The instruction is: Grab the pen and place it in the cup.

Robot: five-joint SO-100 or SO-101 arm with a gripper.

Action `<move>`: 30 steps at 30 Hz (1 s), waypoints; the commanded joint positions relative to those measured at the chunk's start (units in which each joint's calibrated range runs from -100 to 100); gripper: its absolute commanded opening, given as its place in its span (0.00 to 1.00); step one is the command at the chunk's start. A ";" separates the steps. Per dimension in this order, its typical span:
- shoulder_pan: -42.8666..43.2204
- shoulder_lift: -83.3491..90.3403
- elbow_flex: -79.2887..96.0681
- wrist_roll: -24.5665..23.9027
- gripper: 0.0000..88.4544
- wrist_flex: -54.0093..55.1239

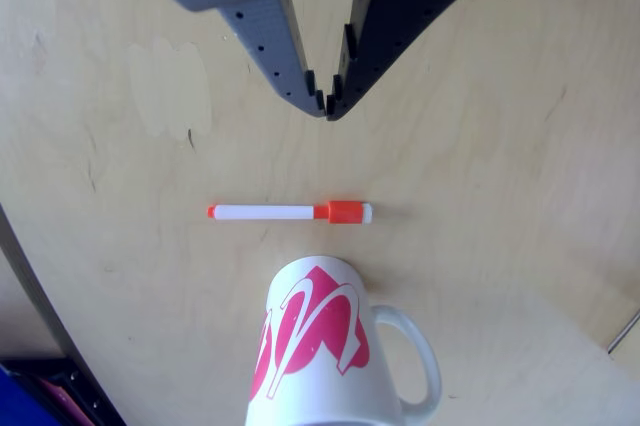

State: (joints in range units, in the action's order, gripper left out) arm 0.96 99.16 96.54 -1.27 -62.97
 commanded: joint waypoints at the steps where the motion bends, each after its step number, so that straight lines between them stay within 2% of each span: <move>1: -0.42 0.10 -0.35 -0.04 0.01 0.90; 18: -0.83 -2.48 -0.80 0.01 0.01 3.65; 21: -0.50 -11.11 -2.70 0.27 0.01 8.56; 30: 1.25 -47.37 -20.54 8.78 0.02 25.93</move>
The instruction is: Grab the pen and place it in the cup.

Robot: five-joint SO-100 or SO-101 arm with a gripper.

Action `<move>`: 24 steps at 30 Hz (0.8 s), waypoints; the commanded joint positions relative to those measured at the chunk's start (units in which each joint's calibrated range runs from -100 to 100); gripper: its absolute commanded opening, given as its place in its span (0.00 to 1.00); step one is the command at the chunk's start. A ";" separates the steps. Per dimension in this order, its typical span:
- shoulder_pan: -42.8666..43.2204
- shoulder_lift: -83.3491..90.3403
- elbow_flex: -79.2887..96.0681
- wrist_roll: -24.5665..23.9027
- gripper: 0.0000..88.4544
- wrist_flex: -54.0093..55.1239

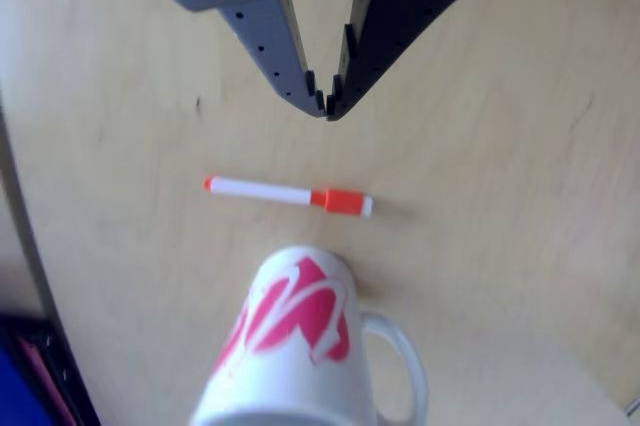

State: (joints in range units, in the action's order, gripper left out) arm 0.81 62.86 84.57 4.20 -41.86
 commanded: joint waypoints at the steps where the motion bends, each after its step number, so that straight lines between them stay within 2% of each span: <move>1: 2.23 -13.65 -10.47 4.42 0.02 5.69; 4: 4.07 -19.38 -16.26 6.52 0.02 6.12; 10: 4.07 -26.68 -21.33 12.98 0.13 6.47; 18: 4.15 -34.98 -25.86 20.55 0.13 6.55; 24: 3.99 -40.37 -30.02 24.12 0.13 5.78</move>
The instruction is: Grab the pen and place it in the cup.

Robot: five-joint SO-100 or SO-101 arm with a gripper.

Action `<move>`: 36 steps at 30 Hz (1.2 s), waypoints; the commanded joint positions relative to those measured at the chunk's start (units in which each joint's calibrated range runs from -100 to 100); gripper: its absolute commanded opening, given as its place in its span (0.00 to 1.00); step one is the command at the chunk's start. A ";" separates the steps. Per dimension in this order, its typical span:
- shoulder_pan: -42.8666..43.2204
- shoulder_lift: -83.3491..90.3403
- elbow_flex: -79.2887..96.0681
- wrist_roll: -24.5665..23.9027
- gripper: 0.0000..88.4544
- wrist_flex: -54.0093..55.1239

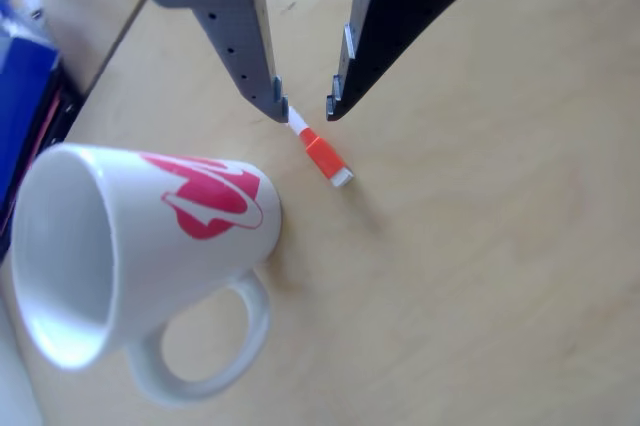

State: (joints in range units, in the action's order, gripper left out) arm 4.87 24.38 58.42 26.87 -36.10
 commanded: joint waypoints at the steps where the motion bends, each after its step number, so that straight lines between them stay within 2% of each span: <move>1: -0.16 -2.97 -4.78 1.61 0.13 0.02; 5: -0.41 -7.20 -8.76 0.67 0.13 0.02; 13: -0.66 -13.18 -19.63 -6.85 0.13 -3.60; 17: -0.49 -15.58 -22.16 -8.63 0.13 -6.09; 31: -0.49 -18.32 -22.16 -4.38 0.13 -12.72; 36: -0.57 -18.65 -21.62 -0.59 0.13 -12.72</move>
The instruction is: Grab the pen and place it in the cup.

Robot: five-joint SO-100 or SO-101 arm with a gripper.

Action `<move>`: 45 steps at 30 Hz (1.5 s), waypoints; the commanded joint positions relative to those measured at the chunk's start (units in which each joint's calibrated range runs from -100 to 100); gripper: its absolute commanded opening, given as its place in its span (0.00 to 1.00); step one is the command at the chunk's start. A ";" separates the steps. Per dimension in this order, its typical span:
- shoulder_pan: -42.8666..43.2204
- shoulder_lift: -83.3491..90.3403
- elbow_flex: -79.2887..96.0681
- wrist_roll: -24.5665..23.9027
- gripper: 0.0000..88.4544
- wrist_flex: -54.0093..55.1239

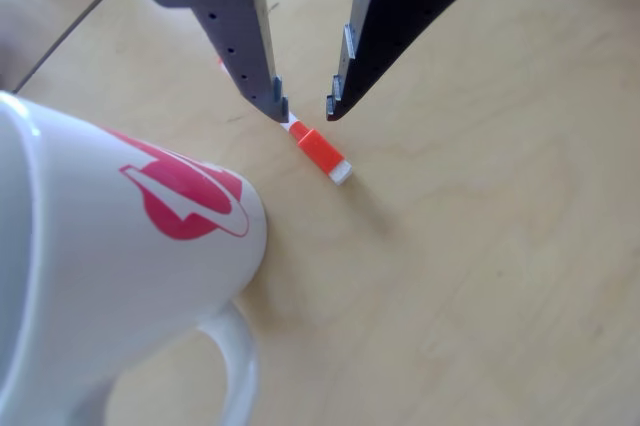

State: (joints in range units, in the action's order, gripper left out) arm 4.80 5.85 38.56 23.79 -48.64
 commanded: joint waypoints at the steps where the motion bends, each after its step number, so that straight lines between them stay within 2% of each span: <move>1: -0.50 -0.46 -1.76 3.43 0.13 -0.17; 20: -4.76 -5.19 -2.39 16.78 0.13 0.26; 35: -5.67 -11.50 -9.46 19.51 0.13 0.52; 45: -6.26 -14.65 -10.45 19.46 0.13 0.86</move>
State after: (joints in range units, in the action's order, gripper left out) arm -0.96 -8.72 30.41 43.33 -48.14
